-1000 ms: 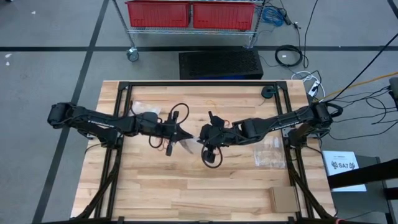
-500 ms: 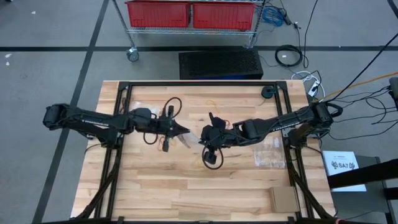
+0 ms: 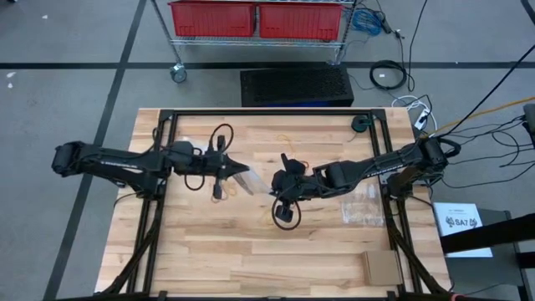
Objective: Sort rubber bands
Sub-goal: Close the transparent zip bag
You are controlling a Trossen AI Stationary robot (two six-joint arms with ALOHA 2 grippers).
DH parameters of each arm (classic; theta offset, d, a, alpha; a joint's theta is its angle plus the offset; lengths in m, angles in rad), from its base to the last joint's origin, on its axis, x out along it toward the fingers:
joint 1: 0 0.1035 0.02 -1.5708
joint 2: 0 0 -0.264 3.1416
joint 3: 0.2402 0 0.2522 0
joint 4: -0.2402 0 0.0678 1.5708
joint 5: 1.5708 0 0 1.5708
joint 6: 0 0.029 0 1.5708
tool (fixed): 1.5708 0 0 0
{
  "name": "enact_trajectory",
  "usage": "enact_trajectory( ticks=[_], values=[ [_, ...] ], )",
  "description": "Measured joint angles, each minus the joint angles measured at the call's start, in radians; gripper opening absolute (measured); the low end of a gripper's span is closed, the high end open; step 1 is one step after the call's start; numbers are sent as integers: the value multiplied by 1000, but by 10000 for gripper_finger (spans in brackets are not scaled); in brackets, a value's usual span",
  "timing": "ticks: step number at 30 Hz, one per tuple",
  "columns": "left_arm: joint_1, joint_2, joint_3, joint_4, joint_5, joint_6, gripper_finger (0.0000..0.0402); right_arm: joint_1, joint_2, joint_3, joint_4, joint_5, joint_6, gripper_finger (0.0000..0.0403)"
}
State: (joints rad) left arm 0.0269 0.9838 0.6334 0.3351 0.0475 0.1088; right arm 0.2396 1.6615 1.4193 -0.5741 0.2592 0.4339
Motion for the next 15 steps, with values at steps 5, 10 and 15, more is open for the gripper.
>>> enact_trajectory(
  ticks=[5,10,15],
  values=[
    [0,-16,0,-24,-23,4,0,3,1,0,-6,-1,4,8],
    [0,-18,0,-28,-26,4,0,6,1,0,-9,-3,4,8],
    [0,-18,0,-30,-26,4,0,6,1,0,-30,-2,20,8]
  ],
)
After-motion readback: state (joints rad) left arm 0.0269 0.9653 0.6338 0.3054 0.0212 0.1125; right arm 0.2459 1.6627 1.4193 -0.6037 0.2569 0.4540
